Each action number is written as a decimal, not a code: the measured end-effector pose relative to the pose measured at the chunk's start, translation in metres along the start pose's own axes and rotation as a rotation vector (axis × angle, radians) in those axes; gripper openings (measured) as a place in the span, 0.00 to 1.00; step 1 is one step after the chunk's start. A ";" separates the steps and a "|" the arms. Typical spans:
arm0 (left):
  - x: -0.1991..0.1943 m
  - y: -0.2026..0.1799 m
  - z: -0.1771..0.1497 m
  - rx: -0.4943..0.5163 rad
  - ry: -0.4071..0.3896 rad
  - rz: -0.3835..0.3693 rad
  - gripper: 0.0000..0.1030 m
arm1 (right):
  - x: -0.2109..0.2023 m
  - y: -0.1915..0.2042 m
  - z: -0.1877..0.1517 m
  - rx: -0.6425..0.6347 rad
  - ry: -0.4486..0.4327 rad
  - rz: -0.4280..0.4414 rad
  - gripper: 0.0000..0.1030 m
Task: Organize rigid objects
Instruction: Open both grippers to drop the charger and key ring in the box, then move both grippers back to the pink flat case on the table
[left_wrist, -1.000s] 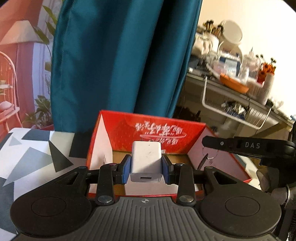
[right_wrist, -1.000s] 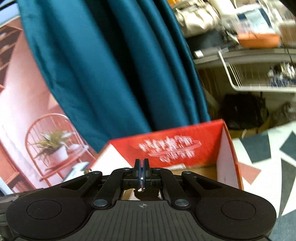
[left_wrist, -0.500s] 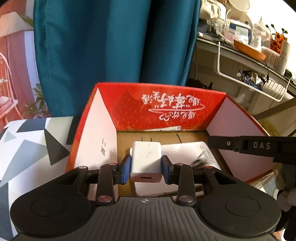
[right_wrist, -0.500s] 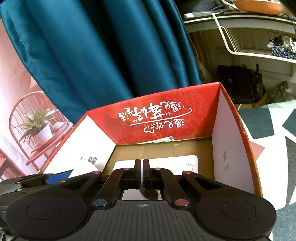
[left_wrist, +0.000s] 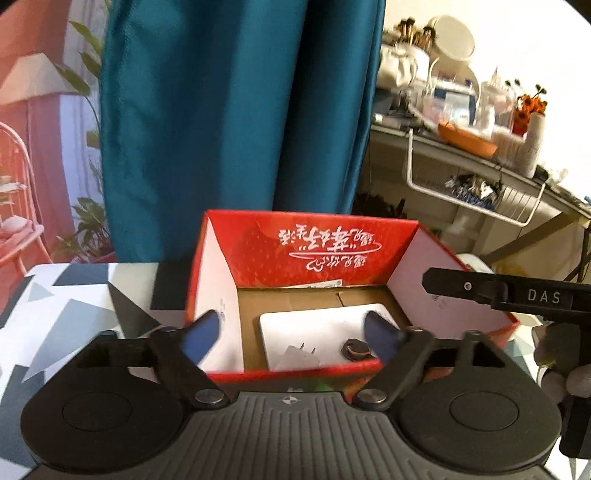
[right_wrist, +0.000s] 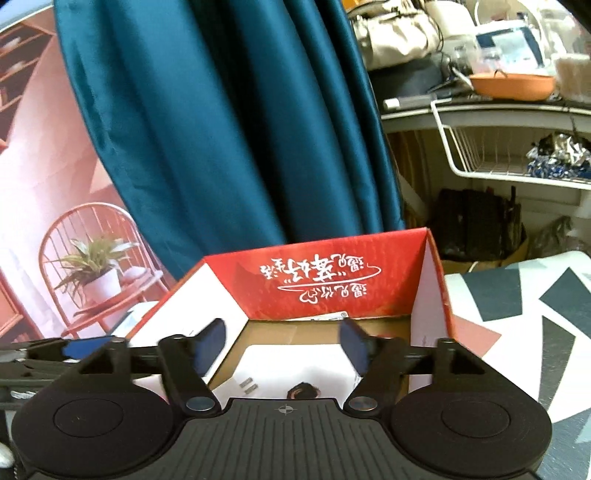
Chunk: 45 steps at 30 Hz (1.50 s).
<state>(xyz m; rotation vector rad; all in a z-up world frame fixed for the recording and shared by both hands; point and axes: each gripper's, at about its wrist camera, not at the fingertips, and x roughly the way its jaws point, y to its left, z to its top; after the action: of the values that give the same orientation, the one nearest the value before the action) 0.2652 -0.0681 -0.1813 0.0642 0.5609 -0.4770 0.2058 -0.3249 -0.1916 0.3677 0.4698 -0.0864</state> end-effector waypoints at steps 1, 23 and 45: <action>-0.008 0.000 -0.003 0.002 -0.006 0.003 0.94 | -0.005 0.000 -0.001 0.002 -0.003 0.000 0.75; -0.072 -0.028 -0.108 -0.105 0.146 -0.074 0.97 | -0.130 0.007 -0.107 -0.124 0.081 -0.105 0.90; -0.013 -0.082 -0.147 -0.070 0.350 -0.326 0.54 | -0.130 -0.053 -0.148 0.086 0.319 -0.009 0.47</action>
<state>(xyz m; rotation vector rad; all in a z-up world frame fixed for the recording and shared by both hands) 0.1454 -0.1080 -0.2929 -0.0121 0.9381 -0.7704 0.0183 -0.3207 -0.2723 0.4664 0.7845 -0.0573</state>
